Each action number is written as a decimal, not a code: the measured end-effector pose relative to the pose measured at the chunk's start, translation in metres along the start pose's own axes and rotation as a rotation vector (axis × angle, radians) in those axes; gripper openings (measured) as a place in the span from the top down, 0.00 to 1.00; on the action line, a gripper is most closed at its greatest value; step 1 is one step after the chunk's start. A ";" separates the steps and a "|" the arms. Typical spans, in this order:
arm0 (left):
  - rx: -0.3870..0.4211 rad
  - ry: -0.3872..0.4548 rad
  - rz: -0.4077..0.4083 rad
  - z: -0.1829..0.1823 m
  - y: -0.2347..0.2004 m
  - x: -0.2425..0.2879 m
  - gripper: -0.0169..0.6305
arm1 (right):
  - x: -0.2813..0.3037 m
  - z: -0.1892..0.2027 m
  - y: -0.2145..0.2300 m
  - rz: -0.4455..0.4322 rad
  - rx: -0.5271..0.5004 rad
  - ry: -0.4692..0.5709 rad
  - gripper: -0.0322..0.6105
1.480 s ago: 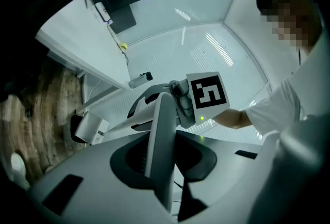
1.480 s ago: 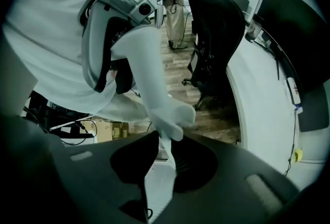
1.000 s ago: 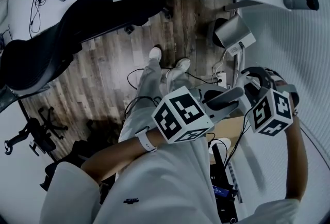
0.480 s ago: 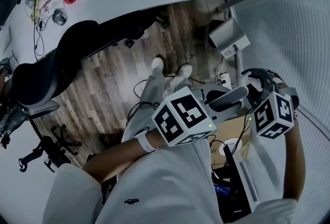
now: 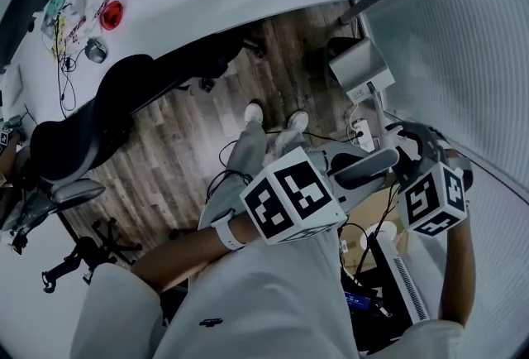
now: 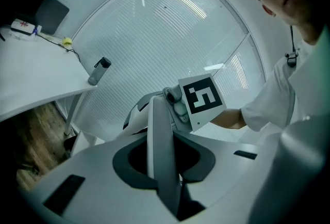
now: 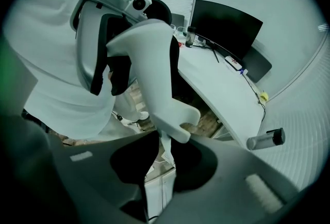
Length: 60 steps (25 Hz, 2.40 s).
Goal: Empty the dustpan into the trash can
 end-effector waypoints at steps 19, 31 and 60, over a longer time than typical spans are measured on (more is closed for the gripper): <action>0.037 -0.038 -0.035 -0.004 0.027 -0.050 0.89 | -0.004 -0.053 -0.035 -0.050 0.063 0.171 0.82; 0.055 -0.141 -0.079 0.028 -0.017 -0.082 0.88 | 0.055 -0.082 -0.047 -0.059 0.122 0.255 0.82; 0.055 -0.173 -0.500 0.102 -0.134 -0.129 0.54 | 0.178 -0.063 -0.012 0.136 0.357 0.448 0.83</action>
Point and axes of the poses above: the fingertips, and each gripper's own axes: x forward along the fingers, y to its right, z out of its underside, the point moved 3 cm from there along -x, backward along the fingers, and after that the axes turned 5 degrees about x, right-handed, at the moved point
